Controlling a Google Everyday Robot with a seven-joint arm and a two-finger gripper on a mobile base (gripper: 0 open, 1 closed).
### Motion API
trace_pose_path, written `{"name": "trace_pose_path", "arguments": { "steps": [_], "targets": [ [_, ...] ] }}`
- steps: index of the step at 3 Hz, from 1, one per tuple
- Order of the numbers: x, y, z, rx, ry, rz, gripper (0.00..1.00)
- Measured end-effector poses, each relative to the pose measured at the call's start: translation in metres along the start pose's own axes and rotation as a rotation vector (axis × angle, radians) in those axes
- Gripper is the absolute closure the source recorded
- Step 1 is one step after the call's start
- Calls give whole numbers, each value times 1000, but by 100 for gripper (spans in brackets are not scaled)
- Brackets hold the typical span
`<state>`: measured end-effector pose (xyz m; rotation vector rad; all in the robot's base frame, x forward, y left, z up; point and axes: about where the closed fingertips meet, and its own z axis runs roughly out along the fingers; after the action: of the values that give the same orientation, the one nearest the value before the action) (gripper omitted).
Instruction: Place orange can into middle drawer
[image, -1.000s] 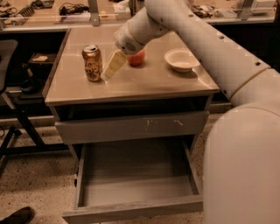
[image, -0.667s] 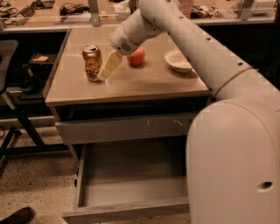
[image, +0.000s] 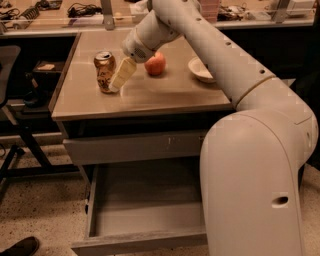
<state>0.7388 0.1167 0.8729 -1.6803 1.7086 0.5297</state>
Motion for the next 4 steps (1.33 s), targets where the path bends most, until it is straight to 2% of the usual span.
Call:
{"name": "trace_pose_path", "arguments": {
  "steps": [1,2,4],
  "targets": [
    [-11,-5,35,-57,-33,-30,0],
    [-12,-5,35,-56,-35,-31,0],
    [-12,-5,35,-56,-35,-31,41]
  ]
}}
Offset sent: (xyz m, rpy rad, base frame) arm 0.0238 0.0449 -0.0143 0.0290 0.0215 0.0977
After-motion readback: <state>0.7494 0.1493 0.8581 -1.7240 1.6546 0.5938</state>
